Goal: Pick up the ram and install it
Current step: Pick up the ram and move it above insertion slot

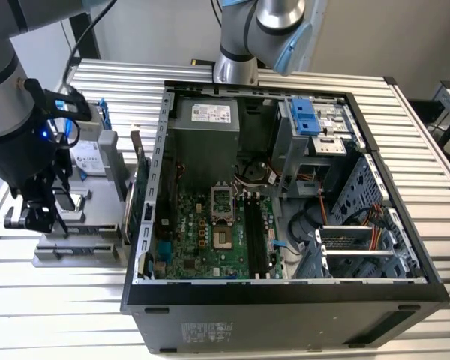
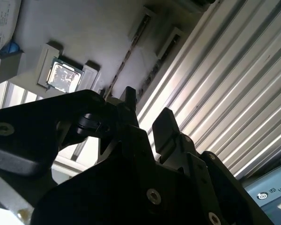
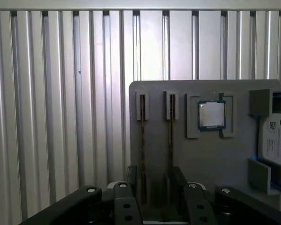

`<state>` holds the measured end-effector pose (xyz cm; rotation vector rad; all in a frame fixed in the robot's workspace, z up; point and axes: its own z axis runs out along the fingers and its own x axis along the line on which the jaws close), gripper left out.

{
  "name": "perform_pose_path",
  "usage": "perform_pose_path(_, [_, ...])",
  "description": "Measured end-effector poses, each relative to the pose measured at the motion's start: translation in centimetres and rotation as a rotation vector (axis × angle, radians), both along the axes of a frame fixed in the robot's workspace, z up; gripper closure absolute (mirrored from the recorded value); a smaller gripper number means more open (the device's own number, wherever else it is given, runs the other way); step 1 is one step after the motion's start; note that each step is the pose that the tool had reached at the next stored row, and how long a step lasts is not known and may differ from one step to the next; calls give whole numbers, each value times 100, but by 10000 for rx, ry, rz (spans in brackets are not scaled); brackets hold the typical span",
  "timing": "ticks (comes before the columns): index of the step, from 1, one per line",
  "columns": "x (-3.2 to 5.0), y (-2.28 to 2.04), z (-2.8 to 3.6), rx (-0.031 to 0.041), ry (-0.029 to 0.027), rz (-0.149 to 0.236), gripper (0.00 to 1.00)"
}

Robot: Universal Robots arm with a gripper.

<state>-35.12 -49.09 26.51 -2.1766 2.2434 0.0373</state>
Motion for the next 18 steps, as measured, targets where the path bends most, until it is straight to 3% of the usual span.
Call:
perform_pose_path(7, [0, 1, -27, -7, -20, -1, 0])
perform_pose_path(11, [-12, 1, -85, -15, -130, -1, 0])
perform_pose_path(15, [-82, 1, -133, -15, -281, 5, 0])
perform_pose_path(18, [-101, 1, -176, -14, -316, 6, 0])
